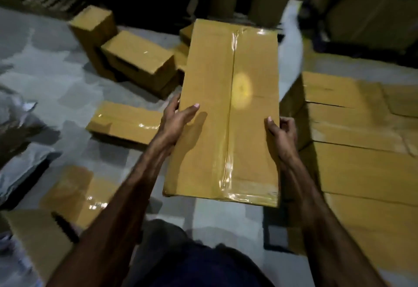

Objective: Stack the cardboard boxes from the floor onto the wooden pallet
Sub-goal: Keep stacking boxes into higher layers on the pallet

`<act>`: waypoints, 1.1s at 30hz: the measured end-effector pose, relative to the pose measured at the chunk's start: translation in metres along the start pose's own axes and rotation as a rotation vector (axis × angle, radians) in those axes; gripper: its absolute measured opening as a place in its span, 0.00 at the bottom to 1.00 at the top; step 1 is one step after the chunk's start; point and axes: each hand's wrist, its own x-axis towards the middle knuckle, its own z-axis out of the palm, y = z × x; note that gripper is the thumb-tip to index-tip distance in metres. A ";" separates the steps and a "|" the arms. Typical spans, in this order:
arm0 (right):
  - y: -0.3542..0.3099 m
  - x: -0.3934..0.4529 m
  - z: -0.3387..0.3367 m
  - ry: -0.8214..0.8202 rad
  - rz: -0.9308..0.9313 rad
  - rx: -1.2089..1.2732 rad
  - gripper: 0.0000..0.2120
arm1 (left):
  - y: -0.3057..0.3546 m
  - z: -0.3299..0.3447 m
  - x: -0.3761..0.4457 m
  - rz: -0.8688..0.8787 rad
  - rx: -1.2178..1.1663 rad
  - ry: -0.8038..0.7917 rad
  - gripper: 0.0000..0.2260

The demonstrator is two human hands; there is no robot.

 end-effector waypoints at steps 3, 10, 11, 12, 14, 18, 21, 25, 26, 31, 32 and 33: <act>-0.016 -0.012 -0.069 0.192 -0.020 0.115 0.18 | 0.043 0.069 -0.002 0.090 0.043 -0.164 0.22; -0.029 -0.057 -0.180 0.493 -0.080 0.395 0.17 | 0.103 0.194 -0.020 0.148 0.033 -0.558 0.16; -0.028 -0.065 -0.188 0.525 -0.086 0.416 0.17 | 0.106 0.205 -0.020 0.145 0.026 -0.598 0.16; -0.026 -0.071 -0.195 0.551 -0.094 0.423 0.18 | 0.107 0.215 -0.021 0.139 0.012 -0.634 0.17; -0.027 -0.084 -0.201 0.598 -0.101 0.415 0.22 | 0.109 0.228 -0.021 0.131 -0.005 -0.693 0.18; -0.025 -0.093 -0.186 0.655 -0.117 0.481 0.18 | 0.111 0.225 -0.006 0.121 -0.011 -0.789 0.20; -0.027 -0.089 -0.159 0.656 -0.108 0.476 0.22 | 0.115 0.208 0.017 0.115 -0.005 -0.808 0.23; -0.026 -0.076 -0.121 0.672 -0.066 0.404 0.30 | 0.118 0.183 0.051 0.110 0.015 -0.824 0.24; -0.025 -0.074 -0.113 0.677 -0.051 0.384 0.31 | 0.117 0.178 0.060 0.108 0.026 -0.824 0.23; -0.025 -0.061 -0.084 0.696 -0.023 0.335 0.26 | 0.112 0.169 0.092 0.059 0.035 -0.848 0.19; -0.025 -0.056 -0.083 0.697 -0.017 0.334 0.26 | 0.111 0.171 0.099 0.052 0.037 -0.844 0.18; -0.028 -0.050 -0.082 0.694 -0.009 0.327 0.27 | 0.110 0.174 0.106 0.044 0.035 -0.844 0.18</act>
